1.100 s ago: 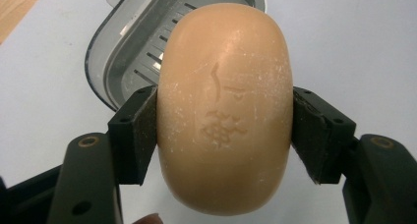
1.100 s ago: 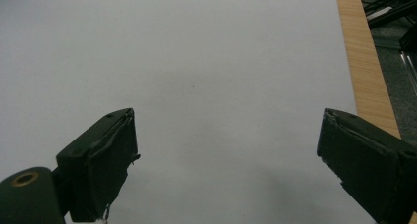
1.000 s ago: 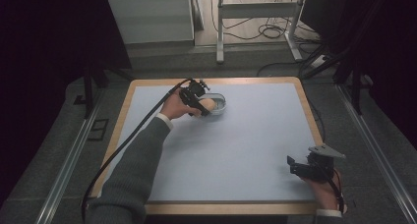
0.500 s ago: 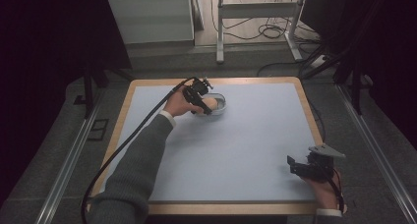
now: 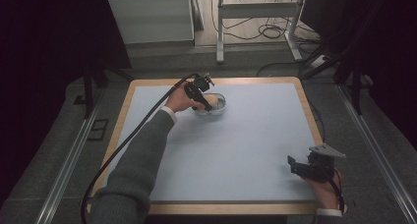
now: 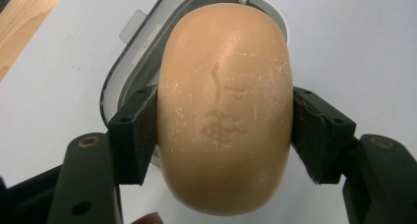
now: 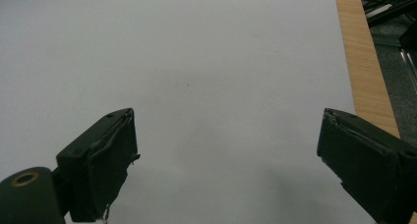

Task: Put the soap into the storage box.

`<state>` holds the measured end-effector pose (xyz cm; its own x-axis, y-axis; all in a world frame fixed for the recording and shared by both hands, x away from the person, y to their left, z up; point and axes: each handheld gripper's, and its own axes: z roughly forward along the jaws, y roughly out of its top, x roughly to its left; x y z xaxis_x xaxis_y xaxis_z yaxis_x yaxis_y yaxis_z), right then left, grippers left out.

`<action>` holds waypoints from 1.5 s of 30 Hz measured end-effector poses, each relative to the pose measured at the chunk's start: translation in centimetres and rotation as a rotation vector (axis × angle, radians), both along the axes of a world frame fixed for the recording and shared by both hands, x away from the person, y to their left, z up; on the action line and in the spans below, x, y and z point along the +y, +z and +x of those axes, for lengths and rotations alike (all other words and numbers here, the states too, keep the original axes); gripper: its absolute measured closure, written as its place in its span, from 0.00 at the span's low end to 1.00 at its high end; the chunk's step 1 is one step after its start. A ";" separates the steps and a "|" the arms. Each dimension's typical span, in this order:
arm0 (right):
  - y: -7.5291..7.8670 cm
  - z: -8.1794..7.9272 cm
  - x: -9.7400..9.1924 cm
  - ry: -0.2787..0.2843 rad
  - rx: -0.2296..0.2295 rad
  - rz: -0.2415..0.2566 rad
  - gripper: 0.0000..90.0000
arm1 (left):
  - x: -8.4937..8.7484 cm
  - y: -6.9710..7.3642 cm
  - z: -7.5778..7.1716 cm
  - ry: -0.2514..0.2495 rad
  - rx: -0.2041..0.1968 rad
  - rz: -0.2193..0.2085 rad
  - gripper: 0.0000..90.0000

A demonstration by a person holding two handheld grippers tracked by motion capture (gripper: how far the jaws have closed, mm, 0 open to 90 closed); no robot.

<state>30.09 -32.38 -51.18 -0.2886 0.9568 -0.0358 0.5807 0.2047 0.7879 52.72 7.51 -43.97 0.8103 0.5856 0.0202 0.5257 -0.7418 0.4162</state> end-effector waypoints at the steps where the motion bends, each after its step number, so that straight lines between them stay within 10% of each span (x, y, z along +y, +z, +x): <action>1: 0.0 0.0 0.0 0.001 0.001 0.000 0.09 | 0.0 0.0 0.1 -0.001 0.000 0.000 0.37; 37: 0.1 0.0 -0.4 -0.006 -0.003 0.007 0.09 | -1.6 -1.8 1.8 -0.037 0.028 0.049 0.36; 45: 0.0 0.0 -0.5 -0.010 -0.001 0.002 0.09 | -1.4 -0.3 1.1 -0.049 0.005 -0.034 0.29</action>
<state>30.05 -32.85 -51.18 -0.2793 0.9596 -0.0345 0.5819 0.1978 0.7888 53.83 6.13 -44.23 0.8379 0.5458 -0.0027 0.4915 -0.7522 0.4388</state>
